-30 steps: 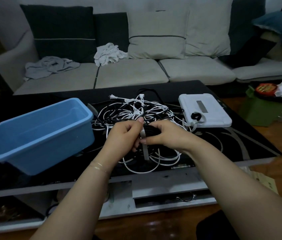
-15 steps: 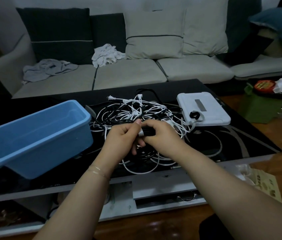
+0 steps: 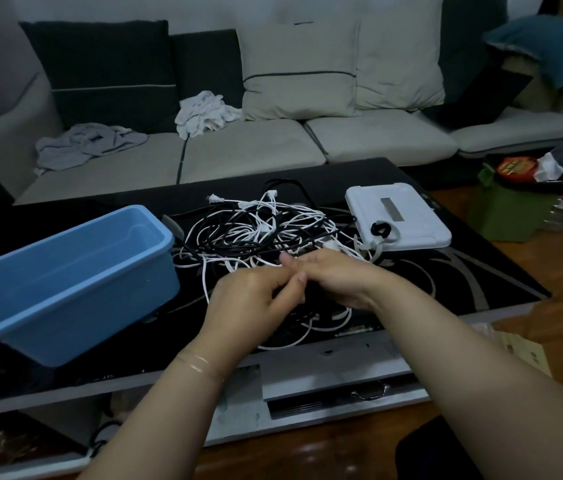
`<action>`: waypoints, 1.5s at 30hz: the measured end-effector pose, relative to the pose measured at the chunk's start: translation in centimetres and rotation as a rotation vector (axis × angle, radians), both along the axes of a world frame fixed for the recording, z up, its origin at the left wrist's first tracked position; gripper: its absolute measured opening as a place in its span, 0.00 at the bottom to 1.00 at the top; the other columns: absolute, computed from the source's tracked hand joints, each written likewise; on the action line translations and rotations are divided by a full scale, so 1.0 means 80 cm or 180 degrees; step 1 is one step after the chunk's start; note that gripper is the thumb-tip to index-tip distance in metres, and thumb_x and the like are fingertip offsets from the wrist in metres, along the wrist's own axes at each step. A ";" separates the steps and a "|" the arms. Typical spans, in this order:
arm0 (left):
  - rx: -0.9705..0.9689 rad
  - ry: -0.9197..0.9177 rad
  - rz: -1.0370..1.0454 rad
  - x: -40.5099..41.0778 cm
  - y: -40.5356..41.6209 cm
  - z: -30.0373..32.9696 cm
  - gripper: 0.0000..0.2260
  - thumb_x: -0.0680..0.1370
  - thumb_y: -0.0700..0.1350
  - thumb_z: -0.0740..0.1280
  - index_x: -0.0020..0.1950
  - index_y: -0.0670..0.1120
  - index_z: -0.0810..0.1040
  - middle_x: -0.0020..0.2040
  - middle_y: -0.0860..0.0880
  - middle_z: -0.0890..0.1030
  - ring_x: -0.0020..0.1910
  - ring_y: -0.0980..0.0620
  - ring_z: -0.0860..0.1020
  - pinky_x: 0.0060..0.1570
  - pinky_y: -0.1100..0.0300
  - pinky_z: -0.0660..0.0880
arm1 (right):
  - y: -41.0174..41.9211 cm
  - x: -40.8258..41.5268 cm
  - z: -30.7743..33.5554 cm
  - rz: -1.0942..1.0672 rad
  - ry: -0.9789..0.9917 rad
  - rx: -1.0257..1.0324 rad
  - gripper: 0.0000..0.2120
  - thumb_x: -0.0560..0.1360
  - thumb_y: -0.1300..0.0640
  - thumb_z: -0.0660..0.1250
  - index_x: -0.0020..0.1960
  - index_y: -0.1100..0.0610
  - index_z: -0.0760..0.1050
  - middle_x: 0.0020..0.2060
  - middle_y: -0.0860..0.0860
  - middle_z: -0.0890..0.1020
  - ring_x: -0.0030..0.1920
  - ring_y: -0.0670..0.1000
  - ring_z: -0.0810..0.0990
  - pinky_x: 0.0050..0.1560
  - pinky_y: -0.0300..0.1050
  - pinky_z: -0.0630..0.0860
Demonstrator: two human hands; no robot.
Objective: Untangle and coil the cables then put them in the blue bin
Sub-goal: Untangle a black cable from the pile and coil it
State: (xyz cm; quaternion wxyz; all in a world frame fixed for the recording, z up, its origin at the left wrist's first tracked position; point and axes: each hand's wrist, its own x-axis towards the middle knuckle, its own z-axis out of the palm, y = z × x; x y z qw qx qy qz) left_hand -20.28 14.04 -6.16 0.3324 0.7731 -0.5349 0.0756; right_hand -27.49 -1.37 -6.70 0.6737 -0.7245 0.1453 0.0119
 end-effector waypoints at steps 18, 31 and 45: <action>-0.0207 -0.0378 -0.0080 -0.018 -0.011 -0.017 0.16 0.78 0.56 0.56 0.38 0.51 0.78 0.30 0.54 0.77 0.29 0.53 0.74 0.27 0.55 0.70 | 0.019 0.004 -0.010 -0.1123 -0.0846 -0.0042 0.14 0.77 0.56 0.67 0.32 0.56 0.75 0.29 0.50 0.78 0.32 0.46 0.75 0.37 0.40 0.72; -0.0219 0.1621 -0.0004 -0.010 -0.024 -0.020 0.14 0.79 0.55 0.62 0.35 0.56 0.78 0.24 0.51 0.73 0.25 0.50 0.73 0.31 0.47 0.73 | 0.022 -0.003 -0.002 -0.1153 -0.1050 0.0637 0.11 0.77 0.60 0.66 0.37 0.60 0.80 0.30 0.48 0.82 0.32 0.44 0.80 0.31 0.35 0.76; 0.0074 0.1566 0.0299 -0.002 -0.027 -0.027 0.14 0.79 0.51 0.64 0.35 0.52 0.79 0.30 0.46 0.80 0.26 0.50 0.73 0.31 0.48 0.73 | 0.029 0.007 -0.009 -0.1600 0.0097 0.1672 0.08 0.74 0.56 0.71 0.37 0.58 0.78 0.26 0.51 0.80 0.24 0.48 0.78 0.27 0.35 0.75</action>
